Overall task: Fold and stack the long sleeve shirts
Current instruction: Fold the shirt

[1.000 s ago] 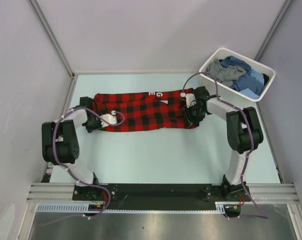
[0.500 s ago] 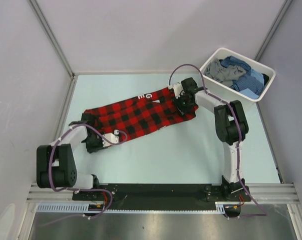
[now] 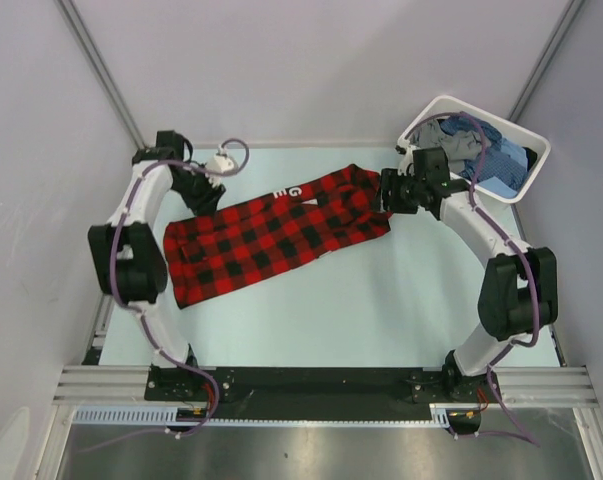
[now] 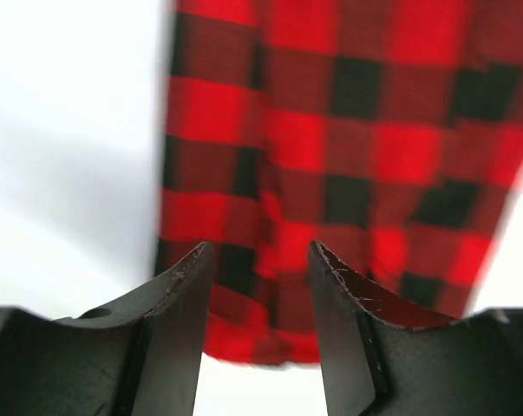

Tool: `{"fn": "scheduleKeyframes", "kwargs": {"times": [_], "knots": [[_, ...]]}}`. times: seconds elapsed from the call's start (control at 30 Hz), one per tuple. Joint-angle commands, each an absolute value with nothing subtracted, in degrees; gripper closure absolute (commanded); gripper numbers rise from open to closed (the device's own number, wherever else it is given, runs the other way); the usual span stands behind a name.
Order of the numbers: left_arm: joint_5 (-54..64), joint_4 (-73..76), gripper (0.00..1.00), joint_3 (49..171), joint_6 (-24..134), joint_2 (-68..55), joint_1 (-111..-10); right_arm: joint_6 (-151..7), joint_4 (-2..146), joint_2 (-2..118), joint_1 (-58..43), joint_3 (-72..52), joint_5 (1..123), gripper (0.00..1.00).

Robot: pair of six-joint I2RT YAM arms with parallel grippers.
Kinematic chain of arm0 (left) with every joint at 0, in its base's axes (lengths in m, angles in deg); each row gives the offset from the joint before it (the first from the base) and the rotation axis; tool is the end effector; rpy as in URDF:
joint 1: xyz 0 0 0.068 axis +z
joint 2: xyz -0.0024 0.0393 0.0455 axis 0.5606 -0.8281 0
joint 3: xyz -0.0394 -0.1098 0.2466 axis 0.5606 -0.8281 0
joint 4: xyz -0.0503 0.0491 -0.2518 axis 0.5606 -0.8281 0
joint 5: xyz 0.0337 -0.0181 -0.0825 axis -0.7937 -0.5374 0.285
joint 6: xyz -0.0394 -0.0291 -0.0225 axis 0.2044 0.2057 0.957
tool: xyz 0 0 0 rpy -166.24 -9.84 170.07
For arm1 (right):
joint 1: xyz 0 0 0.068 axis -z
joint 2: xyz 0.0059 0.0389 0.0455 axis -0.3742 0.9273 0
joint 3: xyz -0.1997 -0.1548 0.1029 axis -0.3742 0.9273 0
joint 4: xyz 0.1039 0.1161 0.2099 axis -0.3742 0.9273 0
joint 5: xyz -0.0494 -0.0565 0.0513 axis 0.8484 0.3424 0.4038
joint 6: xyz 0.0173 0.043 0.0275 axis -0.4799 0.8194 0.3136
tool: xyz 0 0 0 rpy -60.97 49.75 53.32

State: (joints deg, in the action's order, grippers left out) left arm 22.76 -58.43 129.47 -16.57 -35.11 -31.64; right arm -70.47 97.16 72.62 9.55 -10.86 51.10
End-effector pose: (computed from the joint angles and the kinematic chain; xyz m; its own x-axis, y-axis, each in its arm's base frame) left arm 0.3725 0.0004 0.2745 -0.3810 0.7621 -0.5235 0.8686 0.4890 0.0796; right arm 0.3615 0.0913 0.2762 -0.7455 -0.0262 -0.6660 -0.3236 0.8878 0.3272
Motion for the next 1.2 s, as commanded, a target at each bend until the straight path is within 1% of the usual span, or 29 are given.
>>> {"fn": "scheduleKeyframes", "kwargs": {"times": [0.0,0.03,0.07,0.13,0.23,0.27,0.3,0.47,0.67,0.77,0.8,0.87,0.9,0.93,1.0,1.03,1.1,1.13,1.17], "knots": [[23.79,-57.10,0.47,143.93,-3.99,-48.13,-29.36,-54.94,92.17,74.34,8.18,-6.38,58.96,0.44],[23.36,-57.10,0.47,148.92,-2.85,-50.24,-28.57,-52.92,91.29,74.61,8.09,-4.72,59.66,0.45],[22.74,-57.01,0.47,151.06,-1.09,-51.91,-28.30,-52.03,90.41,74.70,7.57,-3.83,60.89,0.48],[20.55,-57.62,0.46,155.62,-0.99,-56.40,-27.86,-51.24,88.21,75.40,6.95,-1.55,63.88,0.51],[18.78,-59.20,0.48,157.49,-3.62,-59.92,-27.77,-51.67,86.37,78.56,6.07,-1.10,65.29,0.55],[18.52,-59.90,0.48,157.41,-5.45,-60.62,-27.77,-52.11,85.75,79.35,6.16,-1.27,65.73,0.58],[16.86,-61.04,0.48,157.06,-6.52,-61.24,-27.77,-52.20,85.22,81.27,6.07,-1.54,67.04,0.59],[14.30,-59.48,0.48,150.56,-9.60,-61.16,-26.63,-52.73,84.96,86.12,5.63,-6.01,67.49,0.58],[13.95,-58.86,0.51,147.30,-11.18,-61.51,-24.87,-52.38,85.05,91.48,4.58,-9.10,67.58,0.58],[13.86,-58.86,0.55,145.54,-11.54,-61.07,-24.26,-52.11,84.87,93.06,3.96,-10.15,67.05,0.60],[13.77,-58.77,0.58,145.02,-11.62,-60.81,-23.91,-52.11,85.04,93.24,3.79,-10.76,67.14,0.62],[13.51,-58.60,0.60,143.17,-11.71,-60.11,-23.47,-52.29,85.39,93.77,3.43,-11.38,66.79,0.64],[13.60,-58.68,0.65,142.04,-11.71,-59.84,-22.94,-52.29,85.83,93.77,3.35,-11.91,66.96,0.64],[13.51,-58.68,0.67,141.50,-11.71,-59.66,-22.59,-51.85,86.79,93.68,3.43,-12.35,67.05,0.63],[13.59,-58.59,0.69,139.84,-11.89,-58.87,-21.98,-51.67,89.78,91.76,3.87,-12.35,65.48,0.57],[13.86,-58.42,0.70,139.13,-11.89,-58.44,-21.80,-51.76,90.75,90.62,3.96,-11.31,65.04,0.48],[14.47,-57.98,0.68,137.46,-11.98,-57.12,-21.53,-51.67,93.12,86.42,4.84,-9.64,62.14,0.40],[14.82,-57.80,0.67,137.19,-12.06,-56.77,-21.62,-51.50,93.30,84.82,5.19,-7.71,61.26,0.33],[15.35,-57.80,0.65,137.02,-11.89,-56.59,-21.62,-51.06,92.96,83.33,5.36,-6.74,59.86,0.30]]}}
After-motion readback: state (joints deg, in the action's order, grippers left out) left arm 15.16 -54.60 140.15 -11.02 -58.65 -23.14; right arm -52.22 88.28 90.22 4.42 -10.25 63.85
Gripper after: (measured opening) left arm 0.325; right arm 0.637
